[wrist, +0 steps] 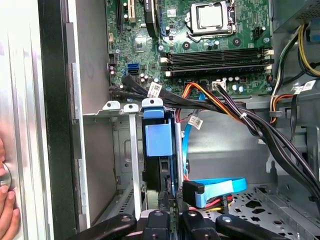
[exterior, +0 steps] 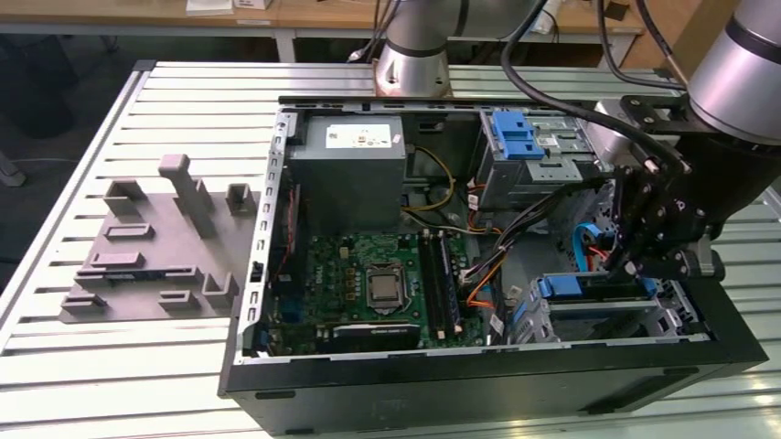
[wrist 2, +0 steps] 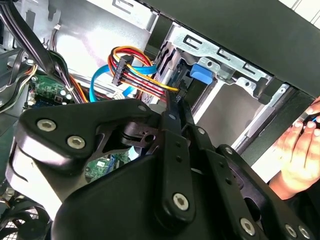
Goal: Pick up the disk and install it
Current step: 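Insert the first disk wire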
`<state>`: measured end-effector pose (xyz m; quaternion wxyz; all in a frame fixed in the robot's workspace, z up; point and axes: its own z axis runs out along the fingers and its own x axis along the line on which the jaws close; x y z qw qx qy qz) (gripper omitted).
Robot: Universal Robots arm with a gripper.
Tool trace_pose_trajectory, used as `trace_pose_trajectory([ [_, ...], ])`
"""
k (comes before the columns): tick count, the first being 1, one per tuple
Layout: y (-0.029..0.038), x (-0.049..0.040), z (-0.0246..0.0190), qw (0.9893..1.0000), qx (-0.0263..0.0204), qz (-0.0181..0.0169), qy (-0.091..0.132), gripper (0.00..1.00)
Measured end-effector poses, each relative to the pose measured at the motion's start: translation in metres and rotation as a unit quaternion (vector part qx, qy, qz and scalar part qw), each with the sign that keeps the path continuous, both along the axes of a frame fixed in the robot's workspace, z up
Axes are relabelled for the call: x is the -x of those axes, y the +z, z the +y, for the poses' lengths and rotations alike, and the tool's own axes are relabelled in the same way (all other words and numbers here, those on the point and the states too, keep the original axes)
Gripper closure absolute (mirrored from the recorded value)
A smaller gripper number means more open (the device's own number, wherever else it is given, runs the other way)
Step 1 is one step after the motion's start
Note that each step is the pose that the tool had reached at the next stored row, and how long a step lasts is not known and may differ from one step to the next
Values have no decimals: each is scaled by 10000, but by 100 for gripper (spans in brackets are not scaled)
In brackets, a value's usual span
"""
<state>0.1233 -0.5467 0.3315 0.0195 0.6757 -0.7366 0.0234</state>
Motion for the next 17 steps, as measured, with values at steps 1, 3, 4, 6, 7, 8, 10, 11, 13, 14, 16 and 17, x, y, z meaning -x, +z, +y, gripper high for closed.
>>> trace_pose_trajectory([
  [1, -2, 0, 0, 10000, 1, 5, 0, 84],
  [3, -9, 0, 0, 10000, 1, 15, 0, 84],
  [4, -14, 0, 0, 10000, -1, 21, 0, 84],
  [6, -23, 0, 0, 10000, 0, 32, 0, 84],
  [7, -27, -1, 0, 10000, 0, 36, 0, 84],
  [8, -28, -1, 0, 10000, 0, 38, 0, 84],
  [10, -29, -2, 0, 10000, 1, 39, 0, 84],
  [11, -29, -2, 0, 10000, 0, 39, 0, 84],
  [13, -30, -2, 0, 10000, -1, 39, 0, 84],
  [14, -30, -2, 0, 10000, -1, 39, 0, 84],
  [16, -32, -2, 0, 10000, -3, 39, -1, 83],
  [17, -32, -2, 0, 10000, -3, 39, -1, 83],
])
